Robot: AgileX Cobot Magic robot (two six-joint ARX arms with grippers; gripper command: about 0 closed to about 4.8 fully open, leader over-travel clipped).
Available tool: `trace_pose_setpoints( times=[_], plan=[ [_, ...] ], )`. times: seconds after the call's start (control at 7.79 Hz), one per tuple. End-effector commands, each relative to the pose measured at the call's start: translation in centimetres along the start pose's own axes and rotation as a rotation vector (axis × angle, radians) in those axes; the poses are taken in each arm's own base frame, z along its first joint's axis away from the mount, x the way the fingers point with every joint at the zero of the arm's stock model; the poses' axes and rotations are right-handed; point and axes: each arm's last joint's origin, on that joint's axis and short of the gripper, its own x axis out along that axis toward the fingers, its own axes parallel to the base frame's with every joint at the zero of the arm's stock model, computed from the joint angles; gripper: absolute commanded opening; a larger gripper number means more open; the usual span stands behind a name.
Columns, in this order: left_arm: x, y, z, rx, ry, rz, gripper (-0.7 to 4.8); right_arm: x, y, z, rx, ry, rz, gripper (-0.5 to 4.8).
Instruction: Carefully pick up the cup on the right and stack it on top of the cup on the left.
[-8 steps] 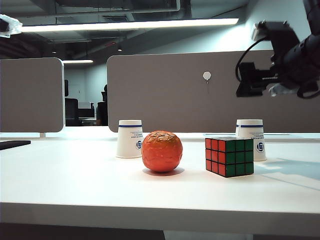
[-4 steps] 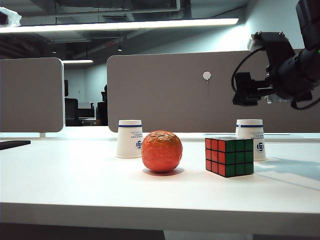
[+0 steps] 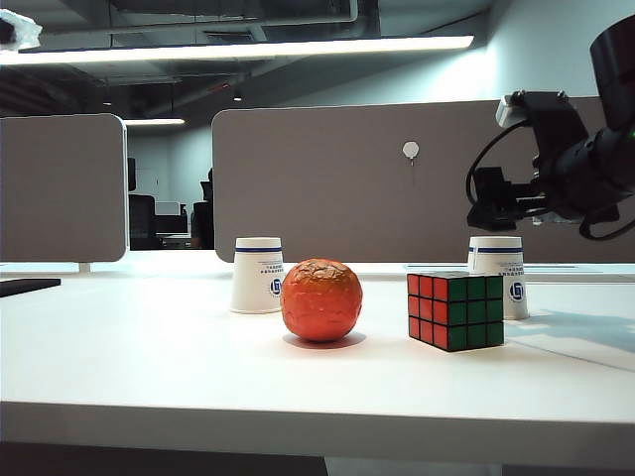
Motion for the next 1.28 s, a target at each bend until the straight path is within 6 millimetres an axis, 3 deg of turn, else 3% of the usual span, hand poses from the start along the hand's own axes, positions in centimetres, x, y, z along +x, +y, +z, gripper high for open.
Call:
trace_pose_setpoints(
  times=[0.13, 0.9, 1.03, 1.28],
  plan=[
    [0.0, -0.1, 0.2, 0.007, -0.013, -0.007, -0.04, 0.7, -0.1, 1.0, -0.005, -0.051, 0.008, 4.44],
    [0.0, -0.1, 0.2, 0.007, -0.012, -0.007, -0.04, 1.2, -0.1, 0.6, -0.001, -0.014, 0.011, 4.32],
    [0.0, -0.1, 0.2, 0.007, -0.013, -0.007, -0.04, 1.5, -0.1, 0.1, 0.001, 0.003, 0.016, 3.78],
    [0.0, 0.0, 0.2, 0.007, -0.012, -0.007, -0.04, 1.5, -0.1, 0.2, 0.000, -0.013, 0.015, 3.58]
  ],
)
